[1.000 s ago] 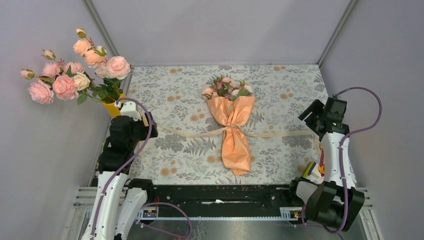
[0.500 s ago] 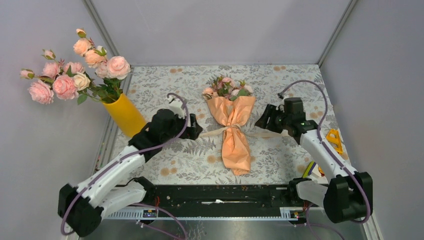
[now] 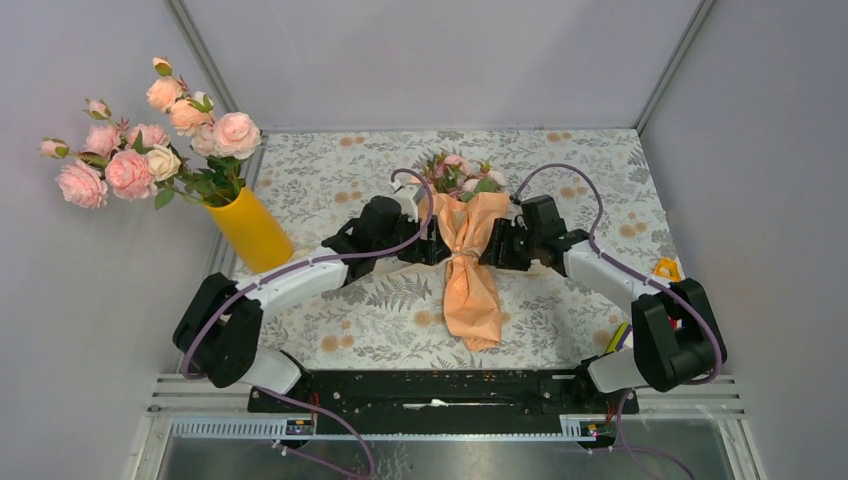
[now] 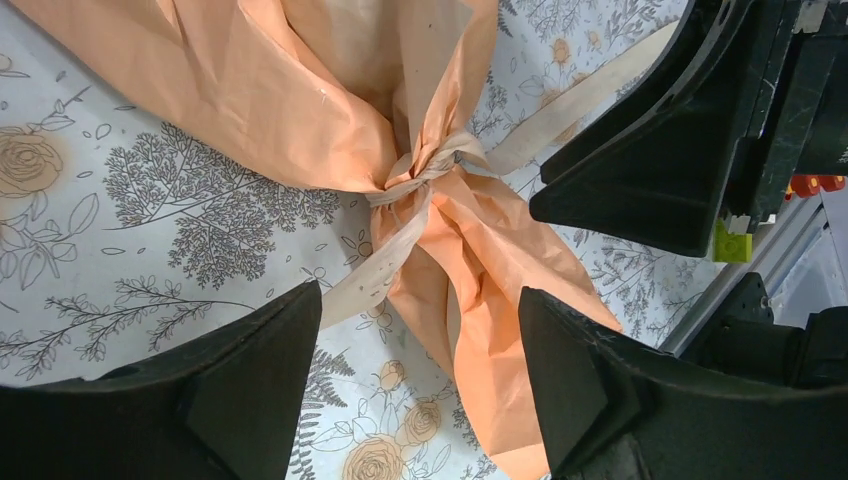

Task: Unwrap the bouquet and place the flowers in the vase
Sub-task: Untie the ribbon from the wrapping paper.

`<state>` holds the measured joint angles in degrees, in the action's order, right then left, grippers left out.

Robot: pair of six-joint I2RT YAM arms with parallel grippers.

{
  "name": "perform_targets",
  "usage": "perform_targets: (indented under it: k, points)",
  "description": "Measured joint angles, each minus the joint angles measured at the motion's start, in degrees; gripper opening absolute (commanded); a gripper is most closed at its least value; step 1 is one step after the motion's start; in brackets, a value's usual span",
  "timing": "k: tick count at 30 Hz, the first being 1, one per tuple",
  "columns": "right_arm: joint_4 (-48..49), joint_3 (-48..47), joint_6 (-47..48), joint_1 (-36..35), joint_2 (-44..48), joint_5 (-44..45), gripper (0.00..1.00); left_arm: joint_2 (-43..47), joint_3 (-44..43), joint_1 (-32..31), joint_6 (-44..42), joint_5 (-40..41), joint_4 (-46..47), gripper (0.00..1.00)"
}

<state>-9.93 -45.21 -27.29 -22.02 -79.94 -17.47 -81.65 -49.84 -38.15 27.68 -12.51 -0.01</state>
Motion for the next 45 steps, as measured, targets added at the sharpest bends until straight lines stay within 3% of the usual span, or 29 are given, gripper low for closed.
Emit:
perform_targets:
  k: [7, 12, 16, 25, 34, 45]
  points:
    - [2.32, -2.01, -0.74, -1.88, -5.2, 0.07, 0.48, -4.9, -0.07, 0.0, 0.76, -0.85, 2.14, 0.58]
    - [3.08, -3.32, -1.07, -2.25, -7.91, 0.63, 0.45, -6.99, -0.07, -0.04, 1.31, -0.96, 2.78, 0.57]
    - [3.23, -3.63, -1.05, -2.43, -8.59, 1.9, 0.35, -7.67, -0.07, -0.04, 1.38, -1.01, 4.17, 0.57]
    - [3.52, -4.68, -0.57, -2.45, -11.08, 3.5, 0.37, -11.98, -0.07, -0.44, 2.6, -0.98, 5.88, 0.36]
    - [3.8, -6.05, 1.16, -2.51, -11.21, 4.59, 0.0, -12.07, -0.04, -1.97, 3.8, -0.28, 7.17, 0.01]
    - [2.01, -6.62, 2.34, -2.6, -9.46, 8.07, 0.0, -7.41, 0.11, -2.27, 3.85, 1.68, 5.66, 0.0]
